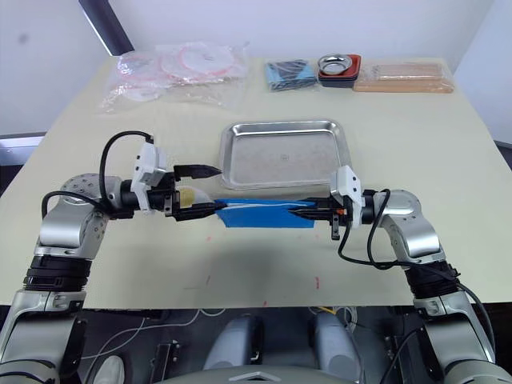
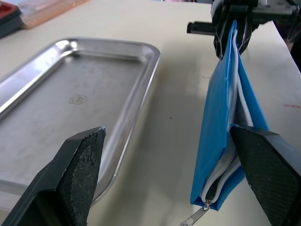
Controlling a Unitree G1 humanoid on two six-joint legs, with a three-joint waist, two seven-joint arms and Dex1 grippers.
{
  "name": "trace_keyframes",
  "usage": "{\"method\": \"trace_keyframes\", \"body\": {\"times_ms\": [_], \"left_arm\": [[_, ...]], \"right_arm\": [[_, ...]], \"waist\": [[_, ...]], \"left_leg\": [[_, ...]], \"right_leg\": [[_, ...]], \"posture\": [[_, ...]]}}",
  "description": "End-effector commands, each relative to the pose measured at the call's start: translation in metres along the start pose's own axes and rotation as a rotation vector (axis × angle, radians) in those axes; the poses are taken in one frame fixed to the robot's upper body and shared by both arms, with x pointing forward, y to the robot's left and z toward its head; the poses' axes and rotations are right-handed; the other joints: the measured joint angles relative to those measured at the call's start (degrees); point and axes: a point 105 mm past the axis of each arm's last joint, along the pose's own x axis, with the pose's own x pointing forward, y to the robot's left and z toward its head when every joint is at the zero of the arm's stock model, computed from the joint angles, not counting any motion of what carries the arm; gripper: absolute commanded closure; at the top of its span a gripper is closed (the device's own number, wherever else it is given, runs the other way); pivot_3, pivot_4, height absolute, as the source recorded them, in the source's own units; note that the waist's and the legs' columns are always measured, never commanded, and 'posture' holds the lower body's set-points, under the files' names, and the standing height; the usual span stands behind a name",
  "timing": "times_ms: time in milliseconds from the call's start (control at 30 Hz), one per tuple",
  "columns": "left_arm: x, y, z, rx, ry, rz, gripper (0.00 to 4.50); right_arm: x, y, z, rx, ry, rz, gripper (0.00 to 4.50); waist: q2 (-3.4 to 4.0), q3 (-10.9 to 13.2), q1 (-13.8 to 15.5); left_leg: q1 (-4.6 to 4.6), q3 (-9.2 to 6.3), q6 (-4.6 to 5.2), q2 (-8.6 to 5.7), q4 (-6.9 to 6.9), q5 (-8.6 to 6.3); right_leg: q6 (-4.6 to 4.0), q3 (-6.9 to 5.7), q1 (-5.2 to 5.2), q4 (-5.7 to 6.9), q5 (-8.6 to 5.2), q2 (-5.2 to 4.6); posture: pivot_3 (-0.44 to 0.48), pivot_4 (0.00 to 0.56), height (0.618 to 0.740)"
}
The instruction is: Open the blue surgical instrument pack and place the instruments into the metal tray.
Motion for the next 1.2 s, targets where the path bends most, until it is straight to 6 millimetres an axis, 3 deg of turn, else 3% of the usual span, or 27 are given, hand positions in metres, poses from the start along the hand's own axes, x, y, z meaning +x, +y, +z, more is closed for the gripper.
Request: {"method": "trace_keyframes", "body": {"times_ms": [33, 233, 400, 533, 1200], "left_arm": [[0.002, -0.001, 0.004, 0.031, 0.008, -0.01, 0.02], [0.006, -0.003, 0.005, 0.004, -0.022, -0.022, 0.02], [0.009, -0.01, 0.009, -0.06, -0.07, -0.05, 2.28], [0.007, -0.014, 0.007, -0.086, -0.073, -0.063, 4.36], [0.011, -0.021, -0.017, -0.166, -0.034, -0.065, 4.44]], "right_arm": [[0.001, -0.001, 0.02, -0.064, -0.044, 0.012, 4.5], [0.002, 0.001, 0.021, -0.062, -0.046, 0.015, 4.5], [0.001, 0.002, 0.019, -0.057, -0.043, 0.014, 4.5], [0.0, 0.003, 0.018, -0.051, -0.039, 0.016, 4.5], [-0.007, 0.002, 0.004, 0.001, 0.048, 0.02, 4.5]], "waist": [[0.0, 0.0, -0.05], [0.0, 0.0, 0.0], [0.0, 0.0, -0.04], [0.0, 0.0, -0.06], [0.0, 0.0, 0.0]], "left_leg": [[0.0, 0.0, 0.0, 0.0, 0.0, 0.0], [0.0, 0.0, 0.0, 0.0, 0.0, 0.0], [0.0, 0.0, 0.0, 0.0, 0.0, 0.0], [0.01, -0.02, 0.0, 0.0, 0.0, 0.0], [0.0, -0.01, 0.0, 0.0, 0.0, 0.0]], "right_leg": [[0.0, 0.0, 0.0, 0.0, 0.0, 0.0], [0.0, 0.0, 0.0, 0.0, 0.0, 0.0], [0.0, 0.0, 0.0, 0.0, 0.0, 0.0], [0.0, 0.0, 0.0, 0.0, 0.0, 0.0], [0.0, 0.0, 0.01, -0.01, 0.0, 0.0]], "posture": [[0.0, 0.15, 0.74], [0.0, 0.15, 0.74], [0.0, 0.15, 0.74], [0.0, 0.15, 0.74], [0.0, 0.15, 0.74]]}}
